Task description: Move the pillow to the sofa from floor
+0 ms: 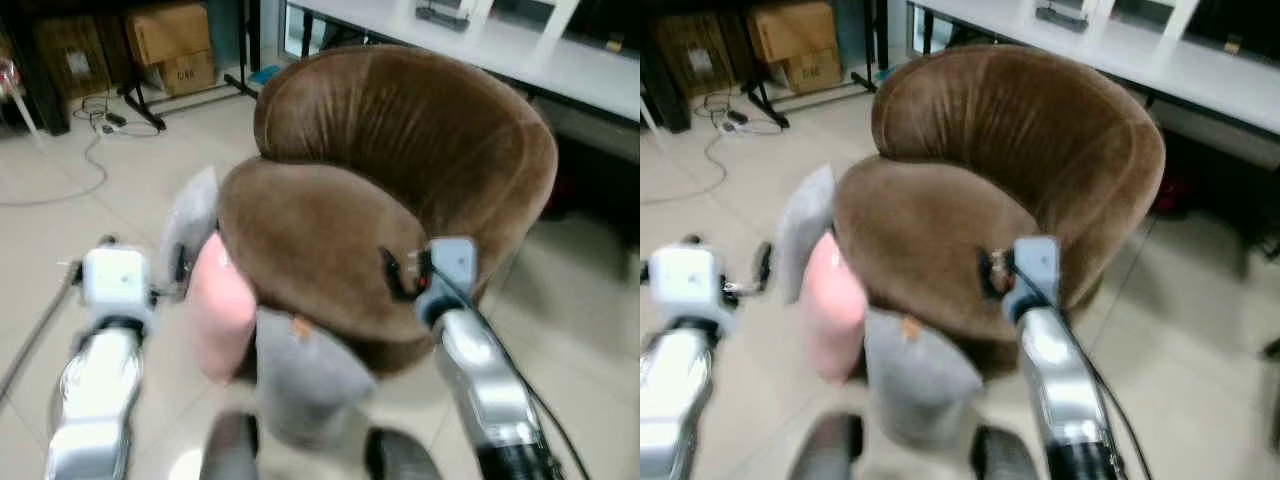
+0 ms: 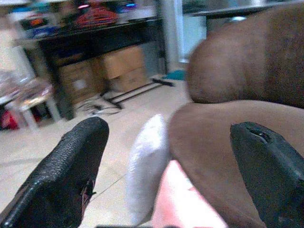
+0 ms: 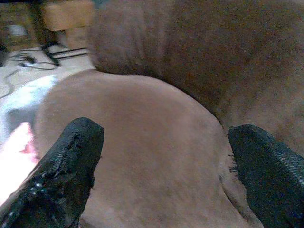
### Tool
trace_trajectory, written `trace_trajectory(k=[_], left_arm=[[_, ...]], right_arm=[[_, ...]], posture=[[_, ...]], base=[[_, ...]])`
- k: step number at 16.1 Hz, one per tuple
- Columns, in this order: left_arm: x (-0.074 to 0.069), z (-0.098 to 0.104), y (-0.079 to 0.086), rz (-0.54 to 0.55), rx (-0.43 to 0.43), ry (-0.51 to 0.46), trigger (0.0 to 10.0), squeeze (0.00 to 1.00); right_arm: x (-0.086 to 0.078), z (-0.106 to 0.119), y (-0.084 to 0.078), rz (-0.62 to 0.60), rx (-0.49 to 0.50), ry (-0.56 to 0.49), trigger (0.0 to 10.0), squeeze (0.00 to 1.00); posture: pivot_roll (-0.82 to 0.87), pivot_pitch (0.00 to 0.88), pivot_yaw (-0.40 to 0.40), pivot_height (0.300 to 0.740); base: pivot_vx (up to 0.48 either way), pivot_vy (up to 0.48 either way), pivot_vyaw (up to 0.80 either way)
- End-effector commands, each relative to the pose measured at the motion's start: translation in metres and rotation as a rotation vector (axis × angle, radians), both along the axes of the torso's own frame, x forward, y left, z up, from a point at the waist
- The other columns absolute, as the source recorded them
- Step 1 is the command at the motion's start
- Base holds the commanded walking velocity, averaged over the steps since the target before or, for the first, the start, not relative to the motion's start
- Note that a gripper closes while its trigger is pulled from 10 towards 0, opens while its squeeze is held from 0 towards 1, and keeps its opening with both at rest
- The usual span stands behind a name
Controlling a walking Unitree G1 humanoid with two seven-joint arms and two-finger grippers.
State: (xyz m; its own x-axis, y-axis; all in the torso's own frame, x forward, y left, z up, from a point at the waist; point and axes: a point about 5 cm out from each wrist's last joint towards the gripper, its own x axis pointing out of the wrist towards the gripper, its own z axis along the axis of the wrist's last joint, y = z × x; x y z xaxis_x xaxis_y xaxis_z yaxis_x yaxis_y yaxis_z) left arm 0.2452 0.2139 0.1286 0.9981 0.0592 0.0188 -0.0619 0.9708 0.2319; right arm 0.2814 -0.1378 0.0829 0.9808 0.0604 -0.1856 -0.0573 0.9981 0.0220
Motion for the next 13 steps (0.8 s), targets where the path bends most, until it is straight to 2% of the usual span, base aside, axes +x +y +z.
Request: trace_trajectory(k=[1,3,6,8,13], left_arm=[[0.005,0.004,0.003,-0.012,0.028,-0.010,10.0,0.00],[0.010,0.006,0.003,-0.043,0.057,-0.010,10.0,0.00],[0.015,0.005,0.007,-0.047,0.055,-0.010,10.0,0.00],[0.017,0.005,0.005,-0.061,0.041,-0.017,10.0,0.00],[0.014,0.004,0.006,-0.039,0.025,-0.032,10.0,0.00]], right_arm=[[-0.001,-0.001,0.003,-0.009,0.010,0.001,10.0,0.00],[-0.004,-0.004,0.005,-0.039,0.026,0.003,10.0,0.00],[-0.007,-0.005,0.004,-0.064,0.033,-0.002,10.0,0.00],[-0.011,-0.004,0.003,-0.074,0.059,-0.018,10.0,0.00],[-0.008,-0.005,0.002,-0.076,0.049,-0.006,10.0,0.00]], posture=[[0.16,0.000,-0.034,0.625],[0.15,0.000,0.014,0.625],[0.13,0.000,0.049,0.625],[0.13,0.000,0.045,0.610],[0.14,0.000,0.022,0.565]], base=[[0.000,0.000,0.00],[0.000,0.000,0.00],[0.000,0.000,0.00],[0.000,0.000,0.00],[0.000,0.000,0.00]])
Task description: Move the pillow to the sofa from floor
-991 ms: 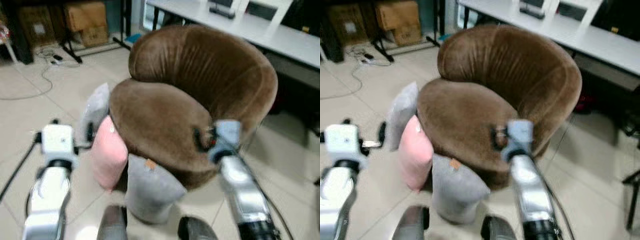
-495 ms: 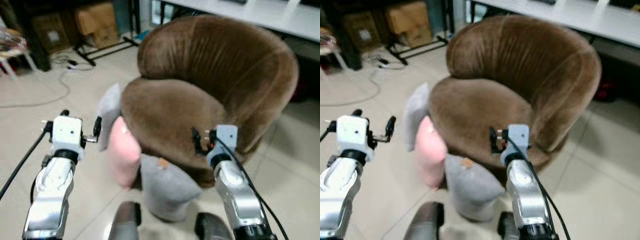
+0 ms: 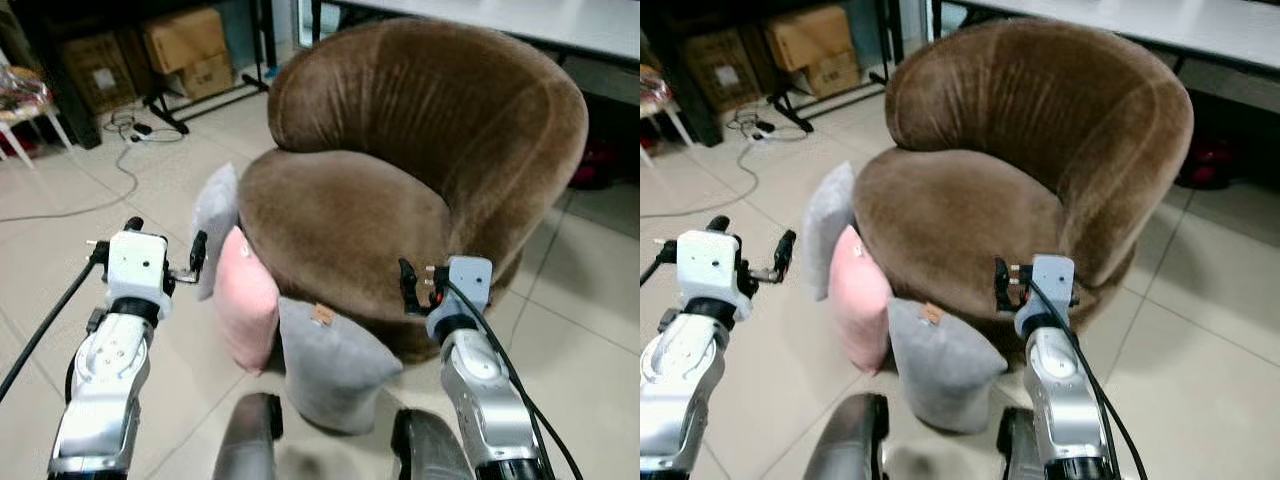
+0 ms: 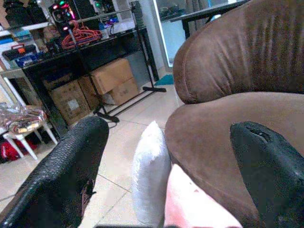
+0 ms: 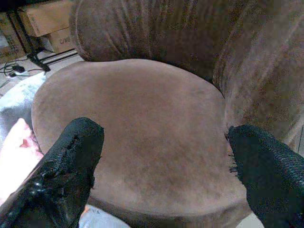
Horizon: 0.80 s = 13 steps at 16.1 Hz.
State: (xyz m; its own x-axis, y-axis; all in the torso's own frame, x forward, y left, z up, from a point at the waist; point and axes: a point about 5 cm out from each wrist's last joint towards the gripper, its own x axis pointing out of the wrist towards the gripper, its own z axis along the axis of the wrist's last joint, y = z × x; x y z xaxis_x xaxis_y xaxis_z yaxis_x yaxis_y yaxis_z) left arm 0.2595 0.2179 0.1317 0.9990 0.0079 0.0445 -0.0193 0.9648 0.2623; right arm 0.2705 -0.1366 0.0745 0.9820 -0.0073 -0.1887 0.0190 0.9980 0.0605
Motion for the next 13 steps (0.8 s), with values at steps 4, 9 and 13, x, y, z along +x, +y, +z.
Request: trace_trajectory(k=[4,9,13], left_arm=[[-0.005,-0.002,0.002,0.023,-0.028,-0.015,10.0,0.00],[-0.009,-0.007,0.004,0.022,-0.047,-0.008,10.0,0.00],[-0.012,-0.010,0.006,0.029,-0.051,-0.002,10.0,0.00]], right_arm=[[0.003,0.001,0.001,0.026,-0.014,0.013,10.0,0.00],[0.005,-0.001,-0.004,0.001,-0.023,0.022,10.0,0.00],[0.008,-0.001,-0.008,-0.011,-0.039,0.022,10.0,0.00]], posture=[[0.15,0.000,-0.016,0.540],[0.15,0.000,-0.032,0.540],[0.15,0.000,-0.048,0.540]], base=[[0.000,0.000,0.00],[0.189,0.000,0.00],[0.352,0.000,0.00]])
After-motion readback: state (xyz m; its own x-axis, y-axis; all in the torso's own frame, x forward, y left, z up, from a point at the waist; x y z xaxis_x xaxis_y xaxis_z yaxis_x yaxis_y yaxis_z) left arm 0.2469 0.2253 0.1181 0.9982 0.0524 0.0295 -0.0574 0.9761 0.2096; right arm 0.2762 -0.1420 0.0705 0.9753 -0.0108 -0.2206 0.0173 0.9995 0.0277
